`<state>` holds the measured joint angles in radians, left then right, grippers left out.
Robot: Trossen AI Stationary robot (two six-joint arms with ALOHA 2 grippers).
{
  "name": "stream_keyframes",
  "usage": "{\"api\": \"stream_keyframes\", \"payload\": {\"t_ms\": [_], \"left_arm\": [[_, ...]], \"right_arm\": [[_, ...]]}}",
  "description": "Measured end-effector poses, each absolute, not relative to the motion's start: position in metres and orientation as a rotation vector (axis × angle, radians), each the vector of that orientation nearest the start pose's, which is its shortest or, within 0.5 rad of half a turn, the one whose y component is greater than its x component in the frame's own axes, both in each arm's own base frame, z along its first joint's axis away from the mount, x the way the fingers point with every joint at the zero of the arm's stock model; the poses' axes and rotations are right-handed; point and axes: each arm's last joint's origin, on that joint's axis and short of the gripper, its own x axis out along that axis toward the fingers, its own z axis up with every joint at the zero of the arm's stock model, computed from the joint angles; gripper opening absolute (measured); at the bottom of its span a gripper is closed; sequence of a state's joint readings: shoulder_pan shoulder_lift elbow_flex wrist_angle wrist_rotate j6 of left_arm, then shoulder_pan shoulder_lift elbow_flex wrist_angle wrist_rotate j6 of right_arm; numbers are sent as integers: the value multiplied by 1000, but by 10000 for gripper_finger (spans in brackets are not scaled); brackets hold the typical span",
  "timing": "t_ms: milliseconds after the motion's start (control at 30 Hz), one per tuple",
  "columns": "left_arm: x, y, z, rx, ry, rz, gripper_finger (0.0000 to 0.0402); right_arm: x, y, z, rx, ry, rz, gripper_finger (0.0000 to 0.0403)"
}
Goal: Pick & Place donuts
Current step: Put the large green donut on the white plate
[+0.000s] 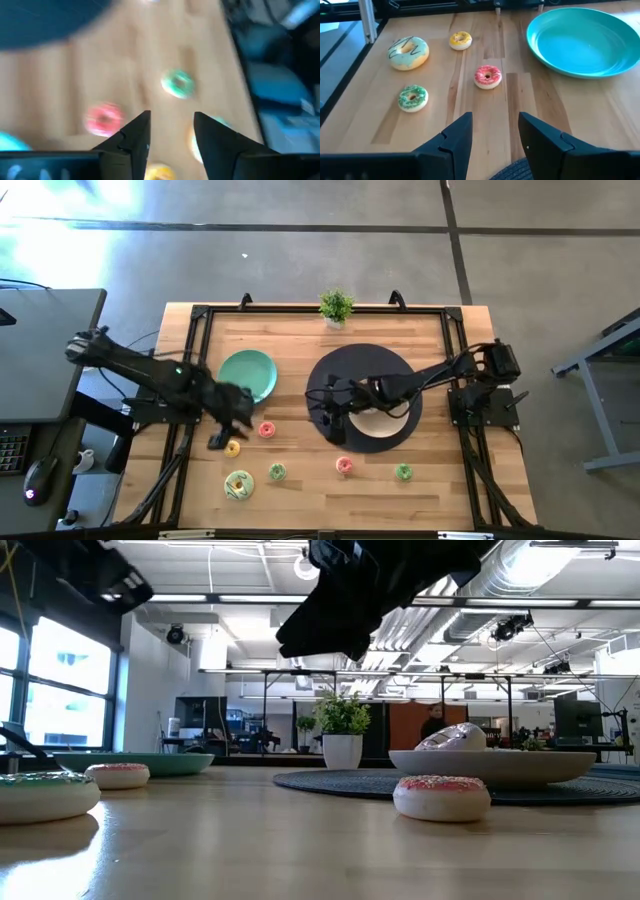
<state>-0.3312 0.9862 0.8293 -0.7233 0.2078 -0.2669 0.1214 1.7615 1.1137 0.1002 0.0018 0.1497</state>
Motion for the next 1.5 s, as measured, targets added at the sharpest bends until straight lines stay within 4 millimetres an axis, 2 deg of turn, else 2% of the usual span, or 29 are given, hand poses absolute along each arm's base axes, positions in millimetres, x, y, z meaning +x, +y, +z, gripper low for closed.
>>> {"api": "stream_keyframes", "payload": {"t_ms": [67, 233, 433, 633, 867, 1000, 1133, 1333, 1433, 1500], "left_arm": [[179, -80, 261, -234, 1036, -425, 130], [187, -108, 243, -332, 1161, -386, 122], [190, -128, 228, -413, 1267, -366, 161], [187, -147, 212, -307, 1312, -317, 202], [182, -168, 188, -235, 1396, -264, 207], [184, -173, 174, -185, 1426, -212, 207], [188, -175, 163, -167, 1459, -186, 207], [190, -177, 155, -160, 1477, -173, 199], [192, -179, 157, -178, 1449, -193, 162], [194, -180, 159, -199, 1425, -205, 120]], "right_arm": [[381, 45, 212, 112, 558, 71, 156], [381, 44, 211, 112, 569, 70, 156], [380, 44, 211, 117, 576, 72, 156], [380, 44, 210, 118, 588, 70, 156], [380, 44, 210, 118, 590, 70, 156], [380, 44, 210, 89, 588, 79, 156], [379, 49, 210, -91, 578, 150, 156], [377, 72, 213, -436, 480, 381, 156], [375, 86, 214, -649, 408, 489, 154], [373, 96, 216, -793, 352, 538, 150]]}}
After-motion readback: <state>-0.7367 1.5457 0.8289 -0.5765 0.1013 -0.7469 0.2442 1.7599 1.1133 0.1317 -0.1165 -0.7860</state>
